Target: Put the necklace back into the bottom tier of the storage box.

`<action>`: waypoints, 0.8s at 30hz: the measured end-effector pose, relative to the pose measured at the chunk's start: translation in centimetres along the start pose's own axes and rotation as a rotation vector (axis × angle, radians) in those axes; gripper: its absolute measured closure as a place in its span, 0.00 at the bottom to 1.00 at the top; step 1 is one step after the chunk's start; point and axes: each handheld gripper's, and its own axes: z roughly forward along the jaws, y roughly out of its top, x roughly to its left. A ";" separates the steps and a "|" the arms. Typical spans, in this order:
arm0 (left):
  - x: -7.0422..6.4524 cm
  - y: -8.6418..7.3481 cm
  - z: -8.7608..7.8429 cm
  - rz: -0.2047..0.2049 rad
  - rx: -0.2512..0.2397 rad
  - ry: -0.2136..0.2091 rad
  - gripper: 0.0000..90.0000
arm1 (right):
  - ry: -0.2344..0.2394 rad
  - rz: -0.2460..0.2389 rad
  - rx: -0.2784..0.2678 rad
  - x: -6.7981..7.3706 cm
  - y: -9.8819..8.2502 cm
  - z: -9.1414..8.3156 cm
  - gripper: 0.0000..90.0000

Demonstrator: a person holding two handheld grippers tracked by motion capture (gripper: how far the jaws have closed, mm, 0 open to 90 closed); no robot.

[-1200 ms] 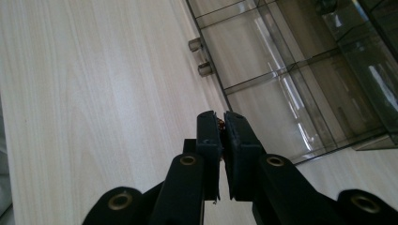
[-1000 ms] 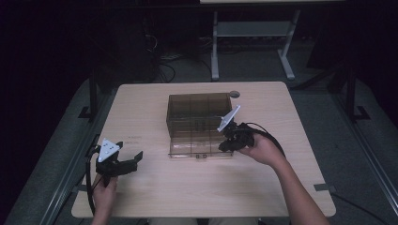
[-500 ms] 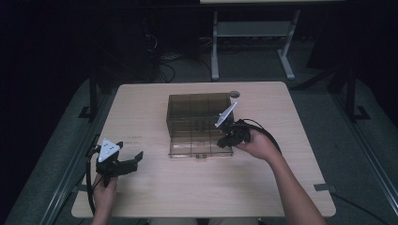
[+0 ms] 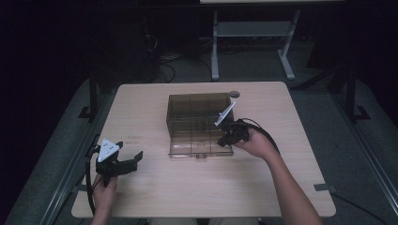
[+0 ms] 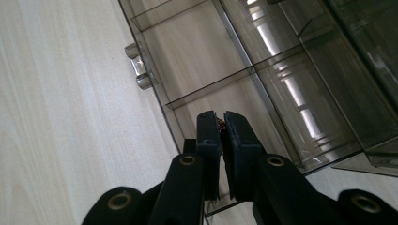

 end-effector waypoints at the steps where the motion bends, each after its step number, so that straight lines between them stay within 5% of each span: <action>1: 0.0 0.0 0.0 0.000 0.001 0.000 0.14 | 0.001 0.000 0.003 -0.1 0.0 0.1 0.94; 24: 0.1 0.0 0.2 -0.009 0.002 0.000 0.14 | 0.005 0.023 0.028 -1.2 -0.2 1.9 0.94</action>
